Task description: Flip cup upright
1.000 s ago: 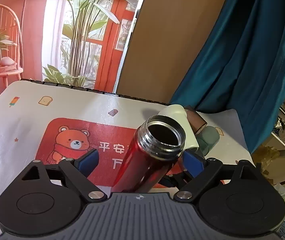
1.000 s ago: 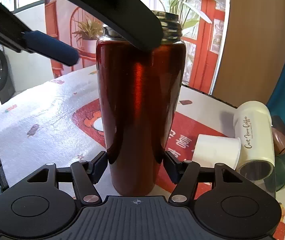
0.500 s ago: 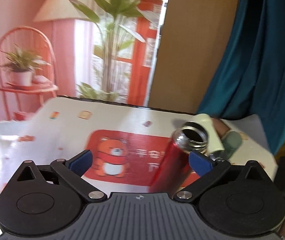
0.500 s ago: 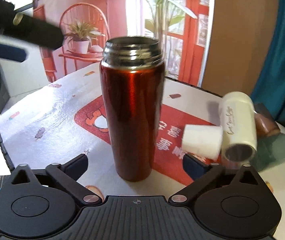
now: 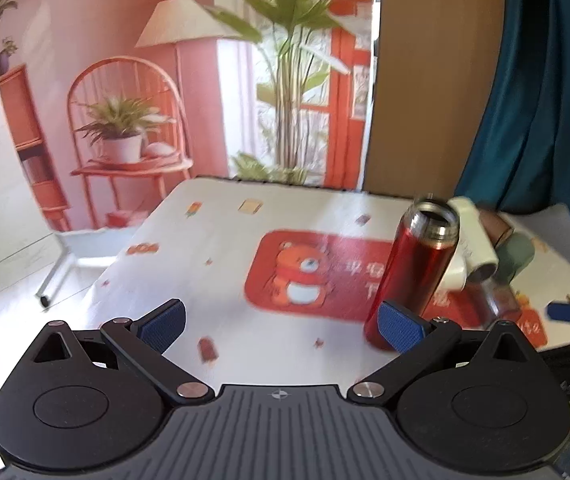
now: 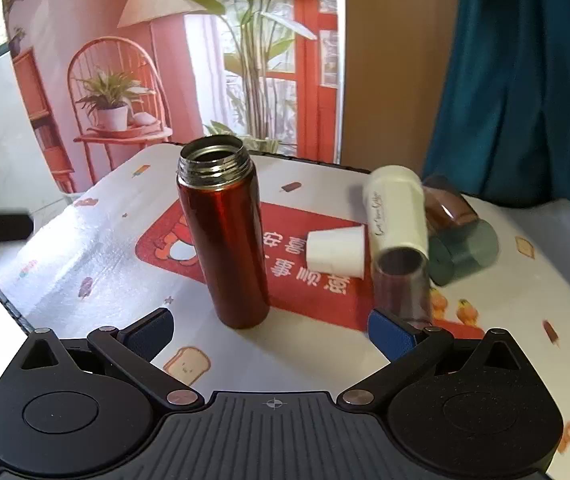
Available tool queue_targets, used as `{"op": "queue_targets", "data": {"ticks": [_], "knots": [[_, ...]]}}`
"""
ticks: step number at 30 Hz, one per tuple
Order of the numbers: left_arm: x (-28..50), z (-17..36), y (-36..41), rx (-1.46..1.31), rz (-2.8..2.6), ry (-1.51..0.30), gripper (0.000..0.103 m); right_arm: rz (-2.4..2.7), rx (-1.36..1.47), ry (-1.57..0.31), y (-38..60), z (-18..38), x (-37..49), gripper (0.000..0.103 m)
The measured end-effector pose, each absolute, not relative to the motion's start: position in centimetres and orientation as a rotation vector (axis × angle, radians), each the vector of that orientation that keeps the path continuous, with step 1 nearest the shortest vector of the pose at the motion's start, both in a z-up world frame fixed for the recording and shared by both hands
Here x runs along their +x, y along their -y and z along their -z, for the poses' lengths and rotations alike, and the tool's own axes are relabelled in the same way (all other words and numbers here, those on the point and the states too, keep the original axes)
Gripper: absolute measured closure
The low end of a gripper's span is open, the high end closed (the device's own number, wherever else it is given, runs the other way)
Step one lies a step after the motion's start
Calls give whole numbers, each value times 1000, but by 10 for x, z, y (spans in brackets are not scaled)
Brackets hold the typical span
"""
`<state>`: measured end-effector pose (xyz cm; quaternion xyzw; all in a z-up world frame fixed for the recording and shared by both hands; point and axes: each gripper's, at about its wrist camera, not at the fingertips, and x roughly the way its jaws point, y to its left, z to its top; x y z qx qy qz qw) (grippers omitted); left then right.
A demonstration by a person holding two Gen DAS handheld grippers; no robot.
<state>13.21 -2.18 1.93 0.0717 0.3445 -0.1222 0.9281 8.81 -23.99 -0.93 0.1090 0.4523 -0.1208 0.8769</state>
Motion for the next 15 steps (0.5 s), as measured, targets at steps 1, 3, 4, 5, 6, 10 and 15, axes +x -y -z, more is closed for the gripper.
{"op": "queue_targets", "data": {"ticks": [1,3,4,5,6,10,15], "knots": [[128,-20,21,152,245,-716,0,254,233,-942,239,5,84,0],[119,-22,17,150,244,-723,0,257,237,-939,236,-4,75,0],[115,-24,16,146,244,-724,0,252,235,-937,234,-9,70,0],[110,-25,14,140,246,-721,0,250,229,-939,232,-12,66,0],[104,-27,12,136,247,-715,0,252,221,-937,230,-16,61,0],[82,-28,9,122,226,-710,0,261,206,-924,224,-25,40,0],[60,-21,9,109,190,-738,0,282,121,-901,211,-27,18,0]]}}
